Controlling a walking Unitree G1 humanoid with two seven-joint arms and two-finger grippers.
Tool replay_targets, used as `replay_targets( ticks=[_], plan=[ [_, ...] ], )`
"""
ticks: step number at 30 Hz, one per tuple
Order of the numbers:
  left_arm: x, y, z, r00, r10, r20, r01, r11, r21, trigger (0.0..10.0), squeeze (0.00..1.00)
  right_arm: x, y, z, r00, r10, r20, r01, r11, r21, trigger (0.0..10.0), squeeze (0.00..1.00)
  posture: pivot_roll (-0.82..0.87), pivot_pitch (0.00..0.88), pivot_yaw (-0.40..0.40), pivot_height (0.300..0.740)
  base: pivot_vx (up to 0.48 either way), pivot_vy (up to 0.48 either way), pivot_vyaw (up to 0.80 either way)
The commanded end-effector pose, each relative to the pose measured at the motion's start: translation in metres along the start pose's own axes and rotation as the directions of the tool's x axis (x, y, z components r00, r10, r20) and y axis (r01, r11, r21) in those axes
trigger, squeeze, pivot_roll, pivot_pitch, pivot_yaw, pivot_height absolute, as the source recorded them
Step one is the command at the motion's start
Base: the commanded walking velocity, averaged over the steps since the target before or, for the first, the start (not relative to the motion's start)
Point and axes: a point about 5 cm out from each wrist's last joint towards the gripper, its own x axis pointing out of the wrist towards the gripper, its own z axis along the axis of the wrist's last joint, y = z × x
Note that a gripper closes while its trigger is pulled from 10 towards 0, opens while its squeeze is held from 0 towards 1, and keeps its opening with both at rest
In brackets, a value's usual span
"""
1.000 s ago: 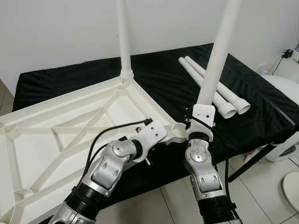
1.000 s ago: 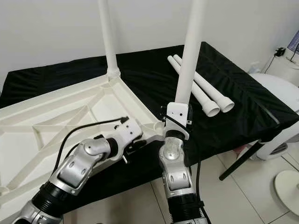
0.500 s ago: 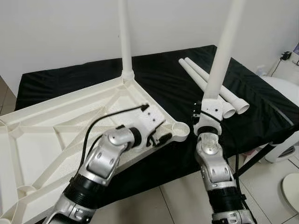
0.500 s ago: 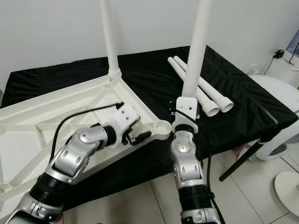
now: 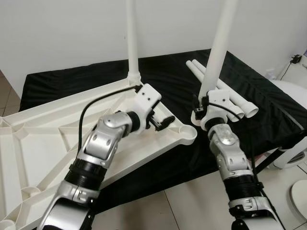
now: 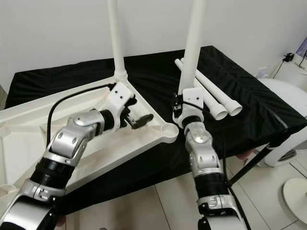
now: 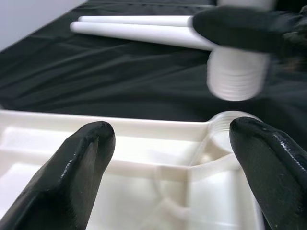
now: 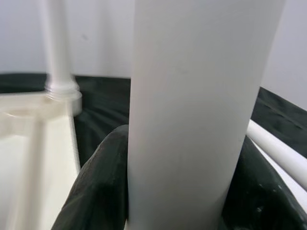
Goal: Building children table
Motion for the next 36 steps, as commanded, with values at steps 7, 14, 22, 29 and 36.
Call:
replay_targets(
  ticks=[7,14,22,29,36],
  plan=[
    [0.002,0.016,0.017,0.993,0.108,0.038,-0.106,0.993,-0.051,10.0,0.0,0.0,0.005,0.005,0.981,0.189,0.03,-0.19,0.981,0.031,10.0,0.0,-0.07,0.019,0.019,0.74,0.0,0.0,0.0],
    [0.002,0.022,0.031,0.992,0.081,0.094,-0.068,0.989,-0.133,10.0,0.0,0.002,-0.002,0.004,0.971,0.237,0.02,-0.237,0.971,0.004,10.0,0.0,-0.07,0.016,0.025,0.74,0.0,0.0,0.0],
    [0.003,0.02,0.054,0.981,-0.015,0.195,0.057,0.975,-0.214,10.0,0.0,0.002,-0.006,0.002,0.942,0.335,0.003,-0.335,0.942,-0.005,10.0,0.0,-0.07,0.0,0.02,0.74,0.0,0.0,0.0],
    [0.005,0.016,0.07,0.965,-0.066,0.255,0.132,0.958,-0.253,10.0,0.0,0.003,-0.003,0.002,0.925,0.381,-0.001,-0.381,0.925,-0.01,10.0,0.0,-0.07,0.0,0.016,0.74,0.0,0.0,0.0],
    [0.008,-0.002,0.098,0.914,-0.205,0.349,0.308,0.912,-0.27,10.0,0.0,0.008,0.0,0.004,0.903,0.429,-0.006,-0.429,0.903,-0.033,10.0,0.0,-0.08,0.0,0.018,0.74,0.0,0.0,0.0]
  ],
)
